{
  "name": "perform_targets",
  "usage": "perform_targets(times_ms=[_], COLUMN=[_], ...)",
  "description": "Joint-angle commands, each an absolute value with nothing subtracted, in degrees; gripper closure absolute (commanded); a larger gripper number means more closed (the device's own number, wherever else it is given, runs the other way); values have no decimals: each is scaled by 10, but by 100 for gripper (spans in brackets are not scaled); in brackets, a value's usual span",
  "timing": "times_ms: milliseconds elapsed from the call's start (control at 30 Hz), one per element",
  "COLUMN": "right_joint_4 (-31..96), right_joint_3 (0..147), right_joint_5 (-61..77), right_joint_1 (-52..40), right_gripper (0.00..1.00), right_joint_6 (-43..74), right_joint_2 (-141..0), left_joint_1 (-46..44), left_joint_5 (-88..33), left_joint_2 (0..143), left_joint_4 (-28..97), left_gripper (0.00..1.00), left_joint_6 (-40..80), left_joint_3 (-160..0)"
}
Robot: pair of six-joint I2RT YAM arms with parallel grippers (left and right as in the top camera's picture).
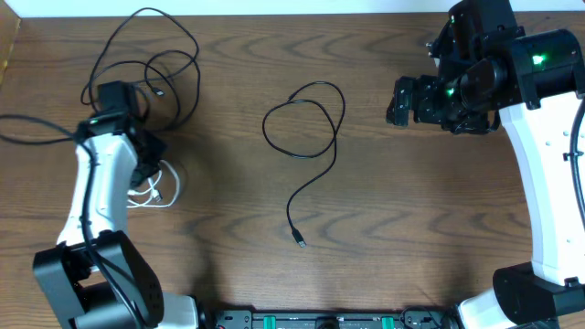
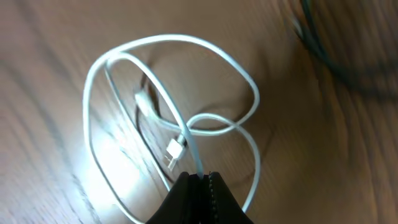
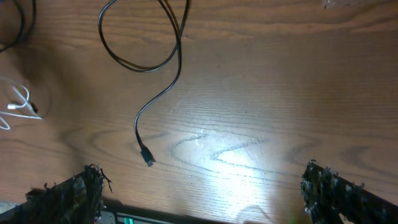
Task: Untangle cables
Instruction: 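Carry the white cable coil to the far left edge of the table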
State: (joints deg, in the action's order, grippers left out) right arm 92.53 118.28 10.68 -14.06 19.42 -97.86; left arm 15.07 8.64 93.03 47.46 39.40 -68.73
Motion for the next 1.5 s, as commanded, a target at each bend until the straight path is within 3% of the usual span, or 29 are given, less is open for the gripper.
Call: perform_targets(times_ms=[0, 400, 600, 867, 1133, 1467], right_joint_4=[926, 926, 926, 926, 926, 926], right_joint_3=[1184, 1184, 1184, 1184, 1184, 1184], right_joint_5=[105, 105, 105, 105, 105, 105], right_joint_1=[-143, -143, -143, -143, -143, -143], right_gripper=[1, 1, 1, 1, 1, 1], right_joint_6=[188, 188, 188, 188, 188, 188], right_joint_2=[-973, -973, -973, -973, -973, -973], left_joint_1=[210, 357, 371, 373, 376, 439], left_joint_5=[118, 162, 341, 316, 479, 493], left_joint_2=[933, 933, 954, 1052, 1132, 1132], left_joint_4=[473, 483, 481, 479, 464, 423], left_gripper=[93, 92, 93, 92, 92, 90], left_joint_6=[438, 415, 370, 324, 296, 262], left_joint_3=[-755, -1031, -1029, -1025, -1025, -1025])
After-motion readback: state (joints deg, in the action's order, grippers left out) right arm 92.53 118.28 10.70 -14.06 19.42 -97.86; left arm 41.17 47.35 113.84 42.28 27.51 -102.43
